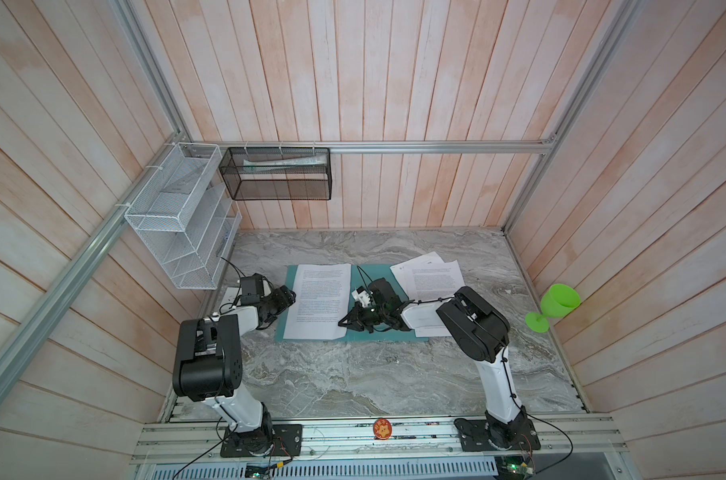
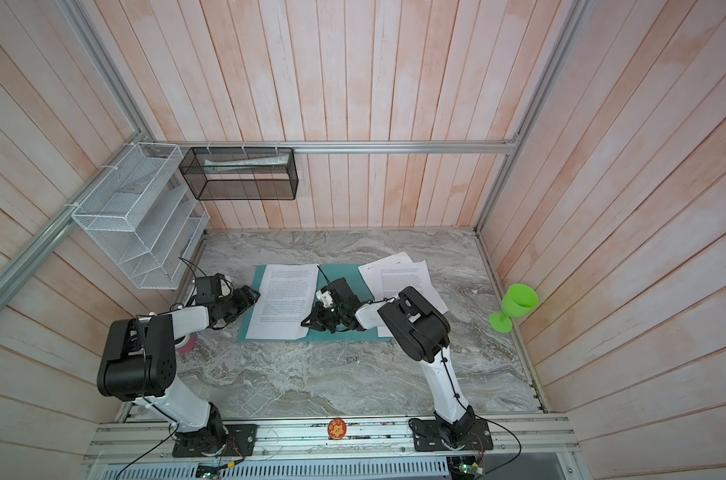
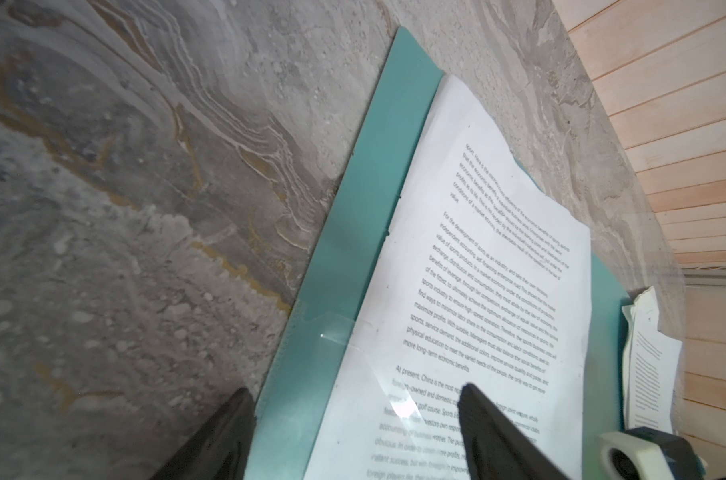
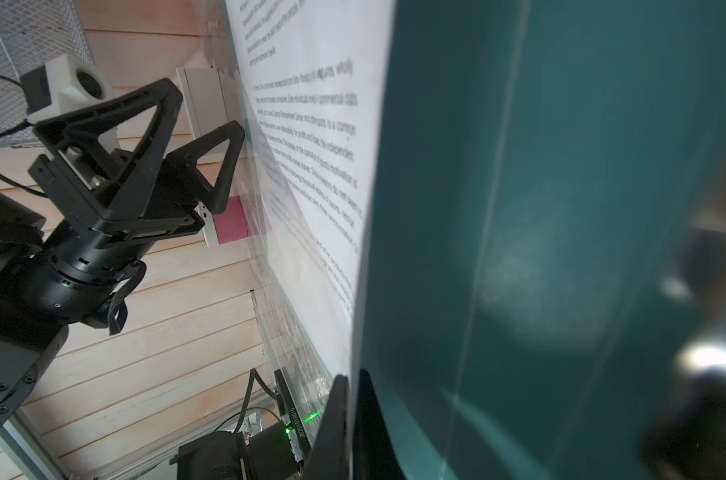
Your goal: Put the files into the folder
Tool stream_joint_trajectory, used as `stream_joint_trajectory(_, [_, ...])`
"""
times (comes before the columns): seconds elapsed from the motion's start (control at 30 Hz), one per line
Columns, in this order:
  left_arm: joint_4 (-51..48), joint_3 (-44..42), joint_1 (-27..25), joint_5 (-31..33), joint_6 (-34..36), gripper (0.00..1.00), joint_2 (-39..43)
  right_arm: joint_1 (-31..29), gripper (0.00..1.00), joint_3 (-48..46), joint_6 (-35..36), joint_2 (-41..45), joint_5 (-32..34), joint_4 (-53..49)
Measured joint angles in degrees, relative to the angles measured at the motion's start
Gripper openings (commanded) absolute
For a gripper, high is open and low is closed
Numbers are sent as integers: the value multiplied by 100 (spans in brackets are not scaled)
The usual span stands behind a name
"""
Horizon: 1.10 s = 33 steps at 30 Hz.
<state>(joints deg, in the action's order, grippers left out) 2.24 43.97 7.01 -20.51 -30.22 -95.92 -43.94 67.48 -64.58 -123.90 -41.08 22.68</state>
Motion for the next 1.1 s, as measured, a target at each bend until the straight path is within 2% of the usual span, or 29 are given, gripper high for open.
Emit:
stream_joint_trajectory(0.67, [2, 0, 0, 2, -2, 79, 0, -146, 0, 391, -297, -319, 9, 267])
stream_joint_trajectory(1.1, [2, 0, 0, 0, -2, 79, 0, 221, 0, 278, -431, -278, 232, 656])
